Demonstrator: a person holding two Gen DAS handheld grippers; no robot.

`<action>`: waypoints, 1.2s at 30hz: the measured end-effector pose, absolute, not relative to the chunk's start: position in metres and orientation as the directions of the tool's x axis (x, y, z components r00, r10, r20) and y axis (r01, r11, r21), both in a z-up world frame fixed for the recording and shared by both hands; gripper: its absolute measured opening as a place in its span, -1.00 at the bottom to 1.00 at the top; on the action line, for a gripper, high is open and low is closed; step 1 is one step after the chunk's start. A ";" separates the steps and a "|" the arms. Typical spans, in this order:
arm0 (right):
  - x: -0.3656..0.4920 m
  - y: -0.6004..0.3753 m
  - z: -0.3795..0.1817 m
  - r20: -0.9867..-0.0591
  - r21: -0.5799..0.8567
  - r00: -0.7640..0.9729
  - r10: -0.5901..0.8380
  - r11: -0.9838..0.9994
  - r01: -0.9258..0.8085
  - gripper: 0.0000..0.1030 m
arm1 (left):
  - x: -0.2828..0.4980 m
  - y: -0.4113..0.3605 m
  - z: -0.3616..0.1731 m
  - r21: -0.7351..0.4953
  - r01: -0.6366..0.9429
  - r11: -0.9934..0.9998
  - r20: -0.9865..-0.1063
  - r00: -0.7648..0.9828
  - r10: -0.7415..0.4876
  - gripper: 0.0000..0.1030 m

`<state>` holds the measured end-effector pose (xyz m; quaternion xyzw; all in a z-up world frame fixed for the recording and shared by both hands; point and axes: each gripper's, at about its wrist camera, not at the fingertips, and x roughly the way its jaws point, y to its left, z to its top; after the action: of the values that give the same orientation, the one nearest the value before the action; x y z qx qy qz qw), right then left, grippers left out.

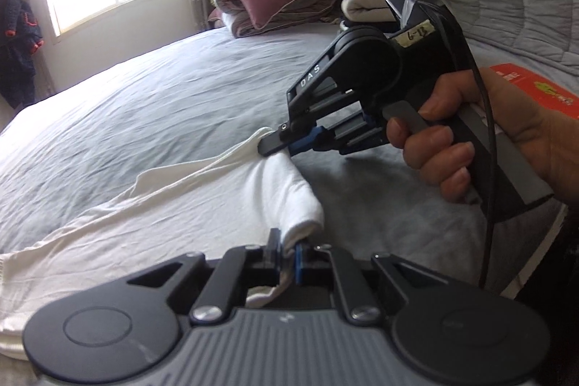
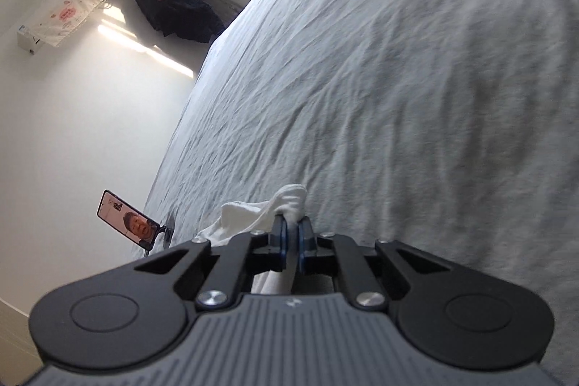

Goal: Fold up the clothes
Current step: 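Grasp the pants edge with the left gripper beside the right gripper, then fold the pants over with both grippers toward the waistband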

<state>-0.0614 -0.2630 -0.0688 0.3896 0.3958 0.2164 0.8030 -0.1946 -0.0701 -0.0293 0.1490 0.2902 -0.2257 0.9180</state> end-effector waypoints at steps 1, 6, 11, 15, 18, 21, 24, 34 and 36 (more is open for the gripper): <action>-0.063 -0.266 -0.069 -0.470 0.798 0.598 0.649 0.603 -0.026 -0.86 | -0.195 -0.072 -0.031 0.134 0.506 0.852 -0.598 0.727 -0.338 -0.87; -0.066 -0.258 -0.062 -0.494 0.783 0.594 0.635 0.622 -0.014 -0.85 | -0.193 -0.063 -0.033 0.054 0.494 0.868 -0.586 0.719 -0.373 -0.87; -0.060 -0.241 -0.045 -0.495 0.770 0.597 0.631 0.637 -0.034 -0.85 | -0.190 -0.042 -0.029 -0.093 0.457 0.884 -0.545 0.720 -0.430 -0.87; -0.053 -0.227 -0.033 -0.493 0.768 0.588 0.641 0.638 -0.051 -0.85 | -0.185 -0.020 -0.023 -0.203 0.403 0.893 -0.499 0.742 -0.448 -0.87; -0.049 -0.217 -0.024 -0.498 0.760 0.579 0.646 0.646 -0.067 -0.85 | -0.185 -0.006 -0.020 -0.254 0.370 0.894 -0.464 0.764 -0.448 -0.87; -0.044 -0.212 -0.020 -0.493 0.762 0.573 0.655 0.643 -0.078 -0.85 | -0.184 0.009 -0.020 -0.296 0.343 0.892 -0.437 0.781 -0.445 -0.87; -0.040 -0.202 -0.017 -0.493 0.759 0.566 0.661 0.645 -0.093 -0.85 | -0.181 0.025 -0.019 -0.340 0.309 0.888 -0.422 0.794 -0.438 -0.87; -0.030 -0.140 -0.010 -0.525 0.701 0.518 0.676 0.688 -0.187 -0.85 | -0.184 0.079 -0.025 -0.406 0.132 0.904 -0.454 0.830 -0.325 -0.87; -0.027 -0.123 -0.007 -0.529 0.688 0.506 0.681 0.694 -0.214 -0.85 | -0.182 0.090 -0.026 -0.416 0.088 0.905 -0.472 0.829 -0.298 -0.87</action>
<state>-0.0275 -0.1226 -0.0073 0.2808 0.4155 0.2725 0.8211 -0.1823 0.0904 -0.0256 -0.1919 0.2732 -0.1030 0.9370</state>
